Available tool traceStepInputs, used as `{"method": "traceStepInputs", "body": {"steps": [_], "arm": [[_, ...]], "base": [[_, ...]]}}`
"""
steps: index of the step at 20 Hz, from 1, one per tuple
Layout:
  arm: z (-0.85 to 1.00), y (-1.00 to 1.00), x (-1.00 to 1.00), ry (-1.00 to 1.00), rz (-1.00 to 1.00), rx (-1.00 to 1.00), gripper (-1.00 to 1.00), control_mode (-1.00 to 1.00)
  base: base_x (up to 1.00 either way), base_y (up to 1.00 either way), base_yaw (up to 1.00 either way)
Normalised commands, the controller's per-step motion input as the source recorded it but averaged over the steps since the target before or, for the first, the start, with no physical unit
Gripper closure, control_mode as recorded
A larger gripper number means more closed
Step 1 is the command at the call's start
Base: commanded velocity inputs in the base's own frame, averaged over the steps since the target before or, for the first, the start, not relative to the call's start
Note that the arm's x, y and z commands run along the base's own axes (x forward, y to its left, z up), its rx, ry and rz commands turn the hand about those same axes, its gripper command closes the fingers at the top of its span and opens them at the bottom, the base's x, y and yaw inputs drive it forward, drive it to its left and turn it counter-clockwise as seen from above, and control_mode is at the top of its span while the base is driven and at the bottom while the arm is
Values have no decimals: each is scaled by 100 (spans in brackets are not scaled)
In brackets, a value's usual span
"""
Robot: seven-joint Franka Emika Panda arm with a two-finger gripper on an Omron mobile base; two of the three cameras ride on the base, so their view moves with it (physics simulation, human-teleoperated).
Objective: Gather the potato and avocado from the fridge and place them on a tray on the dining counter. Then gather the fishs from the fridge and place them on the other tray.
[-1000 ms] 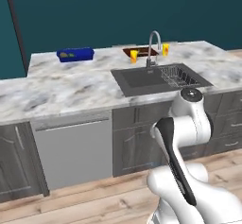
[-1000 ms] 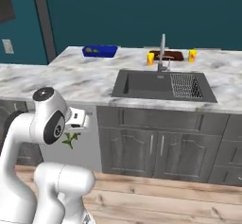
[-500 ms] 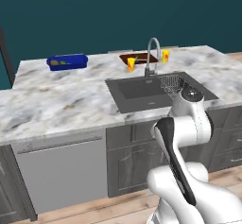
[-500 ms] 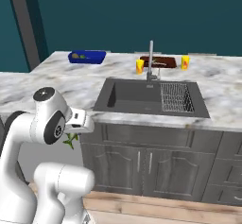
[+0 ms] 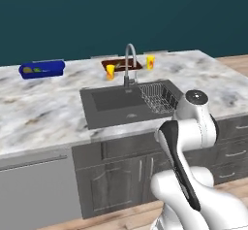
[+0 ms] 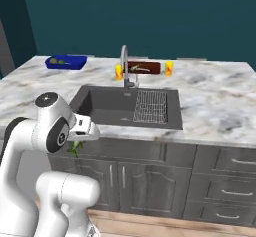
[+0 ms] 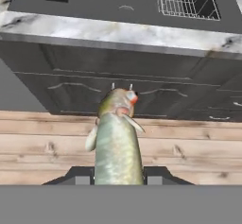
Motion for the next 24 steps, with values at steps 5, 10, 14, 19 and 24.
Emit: {"method": "traceStepInputs", "body": {"steps": [5,10,14,19,24], "arm": [[0,0,0,0,0,0,100,100],[0,0,0,0,0,0,100,100],[0,0,0,0,0,0,100,100],[0,0,0,0,0,0,100,100],[0,0,0,0,0,0,100,100]], "base": [[45,-80,0],[39,-89,10],[23,-100,21],[6,-100,25],[0,-100,28]]}}
